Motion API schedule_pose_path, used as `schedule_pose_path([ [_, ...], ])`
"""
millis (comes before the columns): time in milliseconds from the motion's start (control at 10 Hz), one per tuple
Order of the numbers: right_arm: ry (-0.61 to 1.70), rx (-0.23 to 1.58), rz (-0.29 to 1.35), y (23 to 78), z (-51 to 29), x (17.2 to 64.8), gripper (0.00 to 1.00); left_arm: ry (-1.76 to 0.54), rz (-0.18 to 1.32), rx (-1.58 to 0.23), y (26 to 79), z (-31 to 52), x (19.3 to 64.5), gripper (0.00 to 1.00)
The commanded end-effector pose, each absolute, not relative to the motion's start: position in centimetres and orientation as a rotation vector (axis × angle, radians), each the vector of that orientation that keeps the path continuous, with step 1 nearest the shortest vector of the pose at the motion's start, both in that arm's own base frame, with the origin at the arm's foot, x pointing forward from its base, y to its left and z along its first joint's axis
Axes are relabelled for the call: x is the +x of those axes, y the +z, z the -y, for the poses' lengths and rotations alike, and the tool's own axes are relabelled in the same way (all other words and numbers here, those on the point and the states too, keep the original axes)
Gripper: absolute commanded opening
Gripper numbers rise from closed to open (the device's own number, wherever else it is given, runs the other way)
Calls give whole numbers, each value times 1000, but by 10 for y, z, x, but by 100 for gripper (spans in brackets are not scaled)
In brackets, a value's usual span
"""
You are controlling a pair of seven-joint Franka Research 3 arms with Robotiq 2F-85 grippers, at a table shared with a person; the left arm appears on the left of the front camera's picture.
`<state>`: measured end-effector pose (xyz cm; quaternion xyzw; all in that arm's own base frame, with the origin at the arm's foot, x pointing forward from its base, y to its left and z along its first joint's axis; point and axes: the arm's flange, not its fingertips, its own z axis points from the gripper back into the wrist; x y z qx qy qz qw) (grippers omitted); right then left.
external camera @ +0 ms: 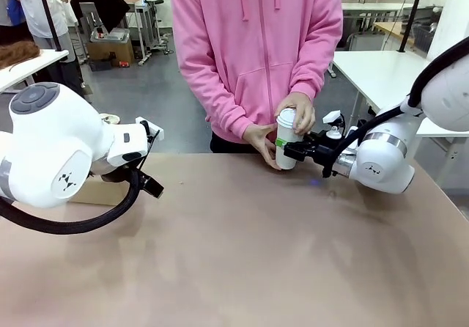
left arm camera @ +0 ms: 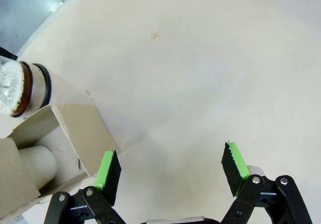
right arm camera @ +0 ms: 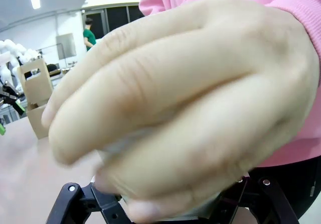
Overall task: Pour a drink into a cup and package it in a carrier.
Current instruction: When a person places the Paper Cup Lid on the 600 ml Paper Cup , lift the 600 ml Paper Cup.
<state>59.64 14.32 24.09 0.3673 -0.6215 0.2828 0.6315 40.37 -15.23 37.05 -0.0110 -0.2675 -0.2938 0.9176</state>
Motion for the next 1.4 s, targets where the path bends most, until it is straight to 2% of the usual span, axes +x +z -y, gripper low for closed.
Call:
schedule_pose_path([
  [0, 653, 842, 1435, 251, -146, 595, 80, -604, 550, -25, 371, 152, 403, 100],
  [1300, 653, 842, 1435, 251, -146, 595, 80, -604, 550, -25, 371, 152, 403, 100],
])
